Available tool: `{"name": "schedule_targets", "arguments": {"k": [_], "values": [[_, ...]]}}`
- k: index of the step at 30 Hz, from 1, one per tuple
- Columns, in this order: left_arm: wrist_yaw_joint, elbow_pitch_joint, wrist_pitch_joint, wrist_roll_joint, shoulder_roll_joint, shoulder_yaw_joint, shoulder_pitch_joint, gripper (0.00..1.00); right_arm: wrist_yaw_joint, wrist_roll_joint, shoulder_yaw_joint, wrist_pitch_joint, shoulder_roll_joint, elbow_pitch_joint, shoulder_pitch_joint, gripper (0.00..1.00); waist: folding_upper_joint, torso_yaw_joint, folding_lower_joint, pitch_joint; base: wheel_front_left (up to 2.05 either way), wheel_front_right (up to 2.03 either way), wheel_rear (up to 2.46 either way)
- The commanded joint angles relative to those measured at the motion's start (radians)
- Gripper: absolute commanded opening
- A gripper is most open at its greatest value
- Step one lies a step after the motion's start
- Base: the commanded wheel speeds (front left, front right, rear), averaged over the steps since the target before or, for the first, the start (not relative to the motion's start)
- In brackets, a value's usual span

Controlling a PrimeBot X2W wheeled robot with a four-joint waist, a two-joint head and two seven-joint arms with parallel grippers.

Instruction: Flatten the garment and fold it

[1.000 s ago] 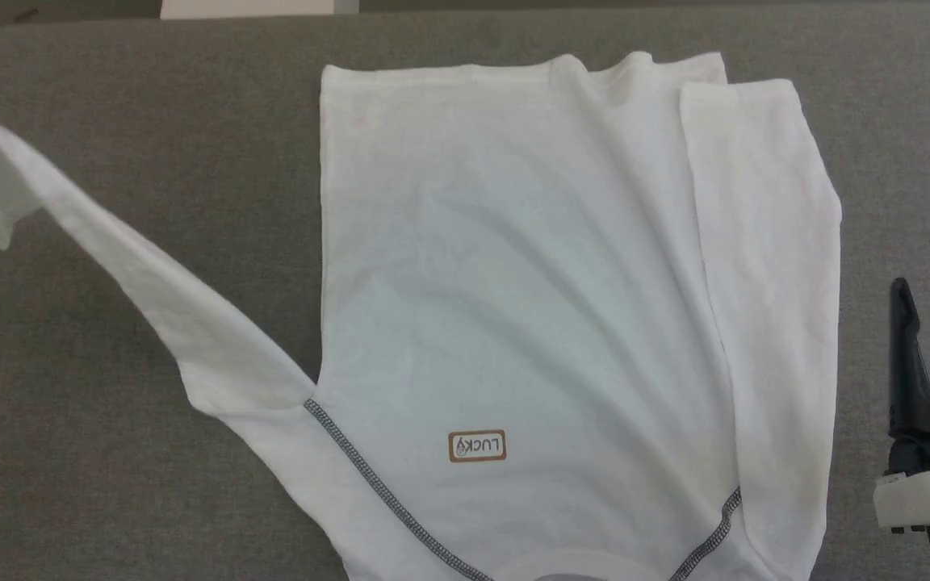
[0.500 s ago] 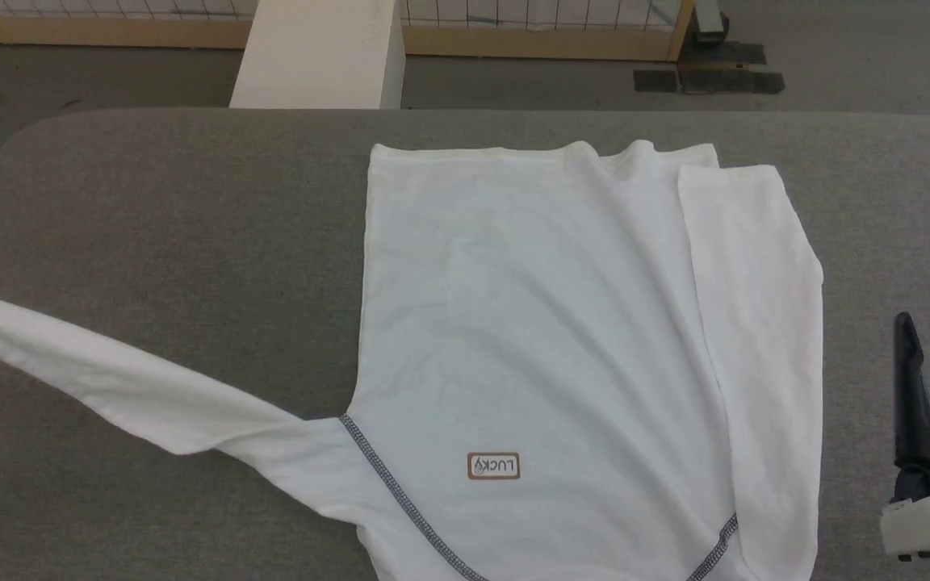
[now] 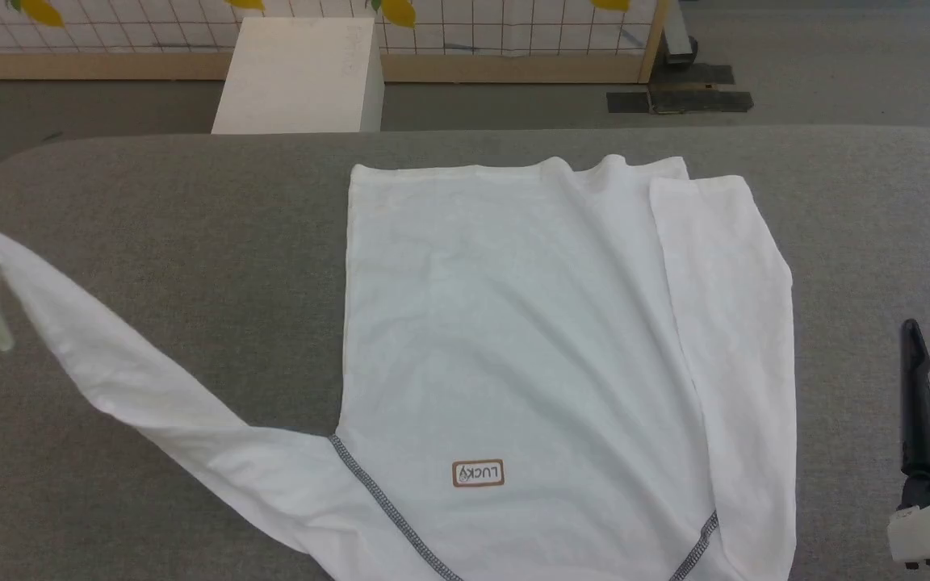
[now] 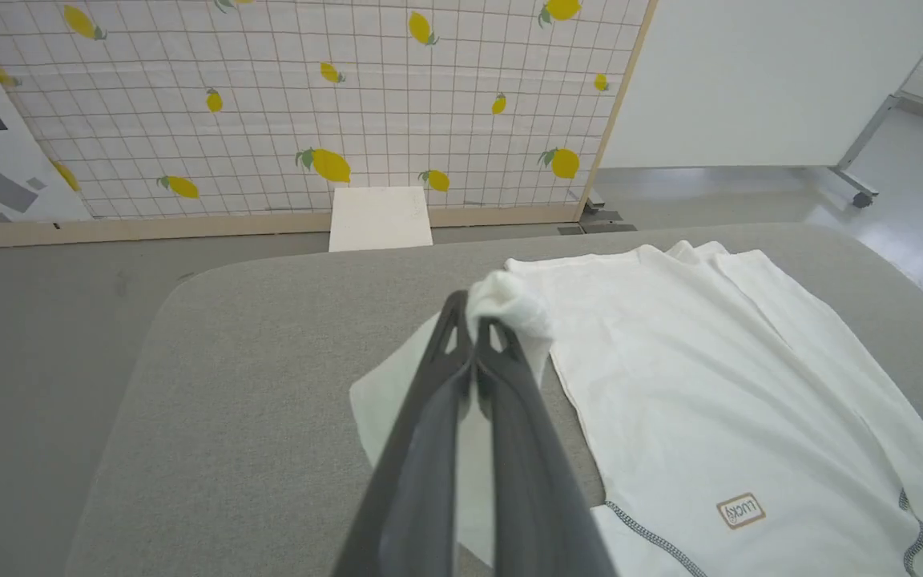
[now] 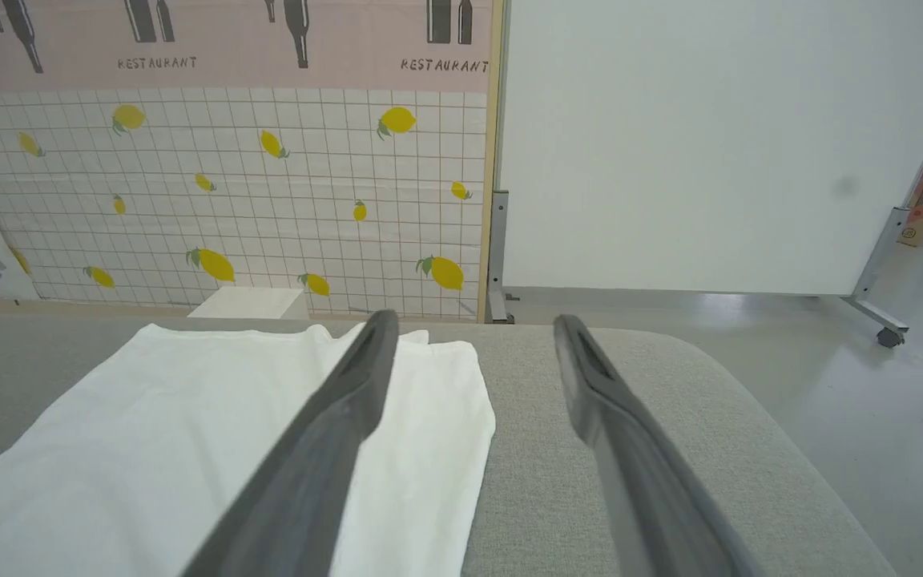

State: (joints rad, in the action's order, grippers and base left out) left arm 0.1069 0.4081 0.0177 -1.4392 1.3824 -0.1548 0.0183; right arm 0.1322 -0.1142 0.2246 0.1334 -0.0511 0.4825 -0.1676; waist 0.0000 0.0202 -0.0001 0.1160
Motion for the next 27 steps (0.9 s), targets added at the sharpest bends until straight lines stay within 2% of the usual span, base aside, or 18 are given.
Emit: {"name": "schedule_targets", "arguments": {"k": [1, 6, 10, 12, 14, 18, 21, 23, 27], "values": [[0.001, 0.045, 0.009, 0.018, 0.006, -0.007, -0.009, 0.00, -0.002, 0.002, 0.002, 0.002, 0.001, 0.007, -0.007, 1.00, 0.0000, -0.011, 0.0001, 0.000, 0.00, 0.00, 0.00], [-0.034, 0.228, 0.075, 0.073, -0.020, -0.063, -0.107, 0.00, -0.002, 0.005, 0.017, 0.005, 0.001, 0.014, 0.001, 1.00, 0.0000, -0.027, 0.0001, 0.003, 0.00, 0.00, 0.00], [-0.098, 0.328, 0.174, 0.149, -0.104, -0.162, -0.245, 0.00, -0.002, 0.006, 0.030, 0.006, 0.001, 0.019, 0.014, 1.00, 0.0000, -0.034, 0.0001, 0.011, 0.00, 0.00, 0.00], [-0.128, 0.351, 0.236, 0.204, -0.190, -0.239, -0.334, 0.00, -0.002, 0.005, 0.035, 0.005, 0.001, 0.019, 0.020, 1.00, 0.0000, -0.035, 0.0001, 0.015, 0.00, 0.00, 0.00], [-0.151, 0.343, 0.300, 0.259, -0.308, -0.334, -0.432, 0.00, -0.002, 0.003, 0.041, 0.002, 0.001, 0.018, 0.024, 1.00, 0.0000, -0.034, 0.0001, 0.021, 0.00, 0.00, 0.00], [-0.175, 0.237, 0.392, 0.372, -0.589, -0.527, -0.614, 0.00, -0.002, -0.010, 0.069, -0.007, 0.001, 0.014, 0.030, 1.00, 0.0000, -0.030, 0.0001, 0.032, 0.00, 0.00, 0.00], [-0.187, 0.115, 0.397, 0.454, -0.775, -0.638, -0.700, 0.00, -0.002, -0.009, 0.110, -0.012, 0.001, 0.023, 0.039, 1.00, 0.0000, -0.027, 0.0001, 0.046, 0.00, 0.00, 0.00], [-0.194, 0.037, 0.371, 0.461, -0.883, -0.690, -0.712, 0.00, -0.002, -0.006, 0.131, -0.011, 0.001, 0.029, 0.046, 1.00, 0.0000, -0.028, 0.0001, 0.056, 0.00, 0.00, 0.00], [-0.214, -0.106, 0.325, 0.481, -1.028, -0.788, -0.714, 0.00, -0.002, -0.003, 0.154, -0.007, 0.001, 0.037, 0.065, 1.00, 0.0000, -0.041, 0.0001, 0.073, 0.00, 0.00, 0.00]]}}
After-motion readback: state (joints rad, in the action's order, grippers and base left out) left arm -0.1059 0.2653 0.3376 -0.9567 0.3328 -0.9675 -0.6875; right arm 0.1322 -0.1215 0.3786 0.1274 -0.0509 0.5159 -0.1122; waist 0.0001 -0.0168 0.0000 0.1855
